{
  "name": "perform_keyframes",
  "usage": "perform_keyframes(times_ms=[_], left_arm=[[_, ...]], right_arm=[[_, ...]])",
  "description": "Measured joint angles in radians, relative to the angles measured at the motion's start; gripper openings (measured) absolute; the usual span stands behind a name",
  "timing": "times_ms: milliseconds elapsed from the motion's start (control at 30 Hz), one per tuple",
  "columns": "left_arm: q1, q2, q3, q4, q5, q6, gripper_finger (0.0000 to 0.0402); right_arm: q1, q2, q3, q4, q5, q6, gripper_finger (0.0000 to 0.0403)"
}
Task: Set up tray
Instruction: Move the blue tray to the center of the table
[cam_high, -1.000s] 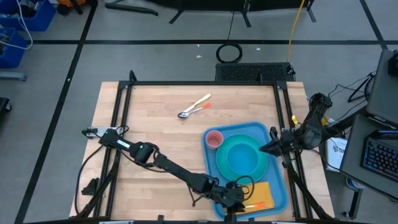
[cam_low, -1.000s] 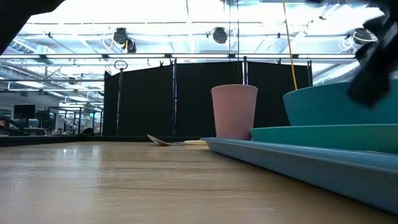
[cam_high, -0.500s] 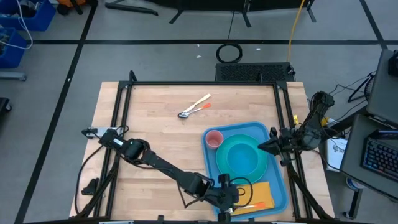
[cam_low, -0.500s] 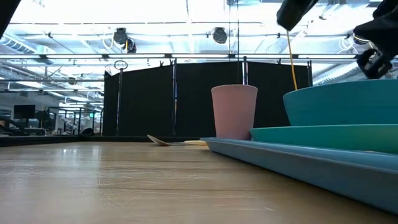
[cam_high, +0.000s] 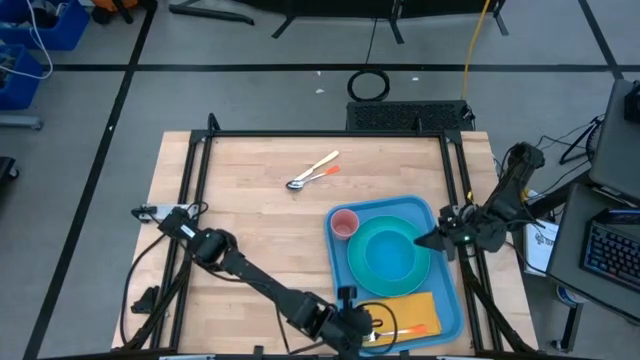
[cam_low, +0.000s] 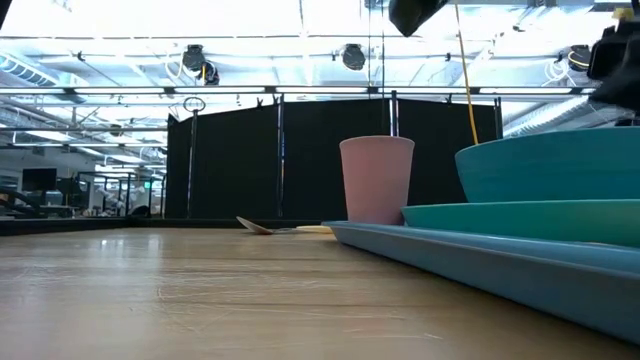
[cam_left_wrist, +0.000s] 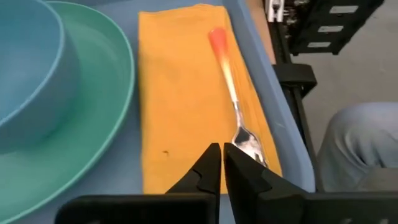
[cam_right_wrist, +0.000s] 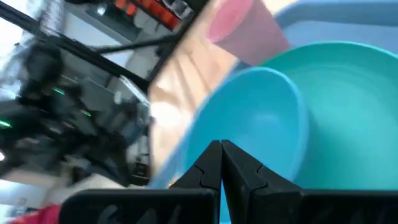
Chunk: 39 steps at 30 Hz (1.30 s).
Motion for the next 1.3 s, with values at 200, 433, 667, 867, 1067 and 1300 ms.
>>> perform_keyframes(times_ms=[200,433,667,867,1067,1300], left_arm=[[-0.009,0.0,0.0,-0.009,-0.001,0.023,0.003],[-0.017,0.0,0.0,-0.016,-0.001,0.024,0.0031],[-0.029,0.0,0.0,-0.012,0.0,0.018,0.0031],[-0.047,0.0,0.0,0.008,0.0,0.031,0.0031],[-0.074,0.0,0.0,0.037,0.0,0.064,0.0031],[-0.089,0.0,-0.001,0.042,0.001,0.063,0.0031]], right_arm=[[-0.028,0.102,0.138,-0.252,-0.035,0.221,0.0],[-0.094,0.321,0.285,-0.496,-0.265,0.458,0.0],[-0.157,0.554,0.421,-0.672,-0.523,0.561,0.0],[-0.182,0.712,0.436,-0.696,-0.778,0.622,0.0],[-0.188,0.841,0.436,-0.7,-0.82,0.653,0.0],[-0.198,1.003,0.437,-0.725,-0.961,0.654,0.0]])
